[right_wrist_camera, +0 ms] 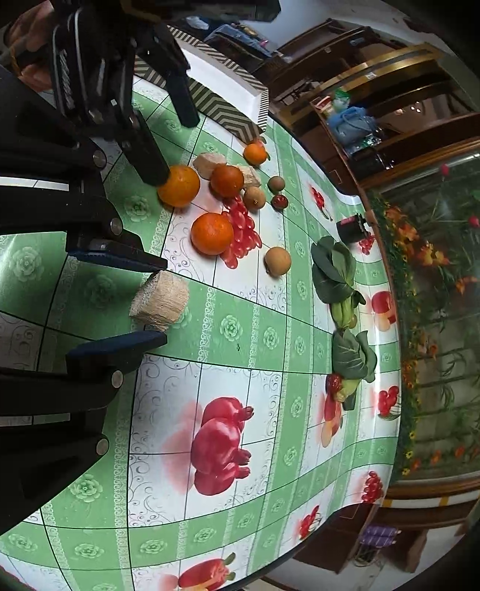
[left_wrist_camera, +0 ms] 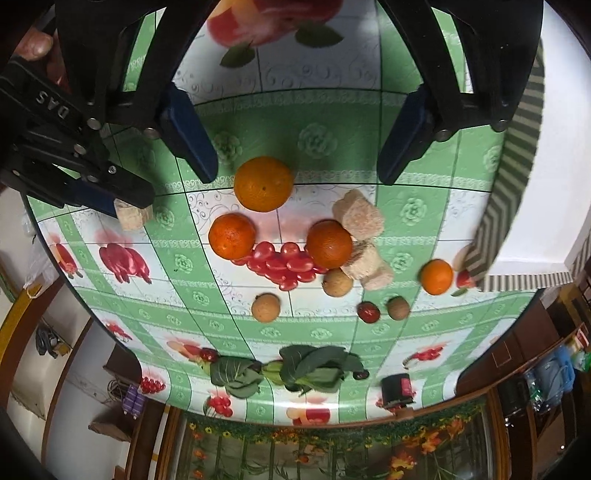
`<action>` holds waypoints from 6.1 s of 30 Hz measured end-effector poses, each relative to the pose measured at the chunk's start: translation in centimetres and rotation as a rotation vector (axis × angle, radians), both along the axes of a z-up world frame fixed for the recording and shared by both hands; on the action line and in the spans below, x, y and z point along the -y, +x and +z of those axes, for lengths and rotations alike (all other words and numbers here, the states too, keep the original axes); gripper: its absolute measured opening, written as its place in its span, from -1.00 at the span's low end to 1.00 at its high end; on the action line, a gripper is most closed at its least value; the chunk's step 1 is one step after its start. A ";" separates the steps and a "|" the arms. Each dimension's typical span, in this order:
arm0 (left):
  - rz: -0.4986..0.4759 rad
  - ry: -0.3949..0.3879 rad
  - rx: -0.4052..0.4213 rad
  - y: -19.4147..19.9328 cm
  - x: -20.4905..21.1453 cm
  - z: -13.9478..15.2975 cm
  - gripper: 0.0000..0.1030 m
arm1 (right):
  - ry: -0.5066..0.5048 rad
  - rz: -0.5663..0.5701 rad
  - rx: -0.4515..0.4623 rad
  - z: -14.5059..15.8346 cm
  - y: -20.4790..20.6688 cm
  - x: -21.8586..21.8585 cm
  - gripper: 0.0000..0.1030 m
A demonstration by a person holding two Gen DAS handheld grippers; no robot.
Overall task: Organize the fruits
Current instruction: 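Grasp the orange with the left gripper while the right gripper holds a tan cube, then carry the orange into the white tray and open the left gripper, then return the left gripper to the table and grasp a brown sugar cube, then carry the brown cube into the tray and open the left gripper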
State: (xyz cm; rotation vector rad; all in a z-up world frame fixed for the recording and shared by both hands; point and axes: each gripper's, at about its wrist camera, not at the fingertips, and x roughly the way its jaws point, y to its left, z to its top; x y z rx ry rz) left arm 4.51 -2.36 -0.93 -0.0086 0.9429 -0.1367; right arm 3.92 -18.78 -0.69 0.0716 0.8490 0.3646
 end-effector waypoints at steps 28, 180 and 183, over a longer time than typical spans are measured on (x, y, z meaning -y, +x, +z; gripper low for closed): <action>0.063 -0.042 0.023 -4.0 -6.3 3.7 -0.36 | 0.026 0.156 -0.017 1.9 -1.7 -6.2 -0.38; 0.054 -0.010 0.078 -3.2 -8.4 4.3 -0.39 | 0.065 0.259 -0.051 2.1 0.6 -8.6 -0.38; 0.071 0.006 0.091 -4.1 -9.7 4.9 -0.39 | 0.069 0.283 -0.039 2.8 0.0 -9.8 -0.38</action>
